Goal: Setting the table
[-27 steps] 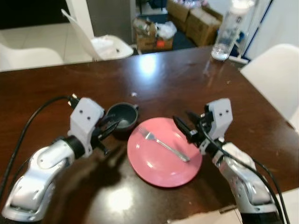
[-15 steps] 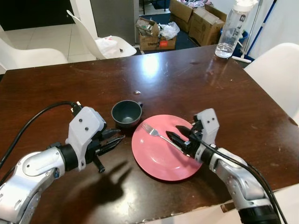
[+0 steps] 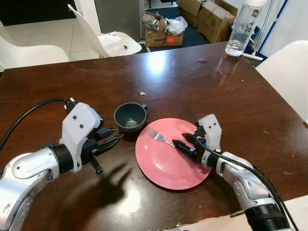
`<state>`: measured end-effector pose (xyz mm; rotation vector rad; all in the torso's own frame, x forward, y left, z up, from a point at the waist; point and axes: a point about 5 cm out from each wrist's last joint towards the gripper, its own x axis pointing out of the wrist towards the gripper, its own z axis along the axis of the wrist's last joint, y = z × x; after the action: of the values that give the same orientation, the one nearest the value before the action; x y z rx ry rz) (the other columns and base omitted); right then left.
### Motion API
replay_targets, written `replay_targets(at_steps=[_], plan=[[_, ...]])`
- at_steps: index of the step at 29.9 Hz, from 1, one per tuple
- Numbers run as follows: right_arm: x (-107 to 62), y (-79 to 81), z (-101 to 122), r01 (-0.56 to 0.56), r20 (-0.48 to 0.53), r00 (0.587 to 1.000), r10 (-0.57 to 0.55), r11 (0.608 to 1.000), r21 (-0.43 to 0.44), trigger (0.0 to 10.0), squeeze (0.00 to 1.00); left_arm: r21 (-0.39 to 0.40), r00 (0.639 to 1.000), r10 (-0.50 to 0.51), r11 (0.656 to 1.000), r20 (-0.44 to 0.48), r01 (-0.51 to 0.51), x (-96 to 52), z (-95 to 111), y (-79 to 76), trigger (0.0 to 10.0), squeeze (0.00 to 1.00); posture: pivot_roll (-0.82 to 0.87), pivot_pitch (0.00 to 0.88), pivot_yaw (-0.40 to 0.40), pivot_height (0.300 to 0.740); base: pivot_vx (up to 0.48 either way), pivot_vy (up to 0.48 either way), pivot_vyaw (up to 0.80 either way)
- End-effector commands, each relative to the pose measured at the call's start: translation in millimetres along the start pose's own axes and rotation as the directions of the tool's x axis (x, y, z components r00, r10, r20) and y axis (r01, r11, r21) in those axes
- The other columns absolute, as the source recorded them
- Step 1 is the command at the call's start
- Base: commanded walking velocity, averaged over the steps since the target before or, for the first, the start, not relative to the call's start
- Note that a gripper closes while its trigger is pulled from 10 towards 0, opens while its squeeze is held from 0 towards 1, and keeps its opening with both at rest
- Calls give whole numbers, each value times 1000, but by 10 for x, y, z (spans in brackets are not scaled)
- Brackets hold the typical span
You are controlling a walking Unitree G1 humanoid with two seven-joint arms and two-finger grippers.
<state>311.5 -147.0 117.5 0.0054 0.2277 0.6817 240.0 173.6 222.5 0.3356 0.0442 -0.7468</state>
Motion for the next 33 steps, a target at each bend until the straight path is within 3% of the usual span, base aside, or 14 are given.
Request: replay_targets(at_steps=[1, 2, 17, 33], plan=[[-25, 6, -165, -6, -48, 999, 8, 999, 39, 2118, 0, -5, 1000, 8, 1000, -17, -8, -25, -14, 24, 10000, 0, 89, 110, 126, 740, 0, 0, 0], [-28, 8, -186, -11, -55, 998, 13, 999, 41, 0, 0, -6, 1000, 12, 1000, -14, -12, -18, -9, 24, 10000, 0, 88, 107, 125, 740, 0, 0, 0], [-63, -34, -267, -15, -75, 997, 18, 999, 37, 0, 0, -15, 999, 36, 999, -1, -36, 19, -2, 9, 10000, 0, 83, 92, 119, 740, 0, 0, 0], [-73, -69, -93, 1, 16, 1000, -2, 999, 48, 0, 0, -24, 999, 47, 999, 18, -47, 103, -4, -17, 10000, 0, 61, 85, 110, 740, 0, 0, 0]])
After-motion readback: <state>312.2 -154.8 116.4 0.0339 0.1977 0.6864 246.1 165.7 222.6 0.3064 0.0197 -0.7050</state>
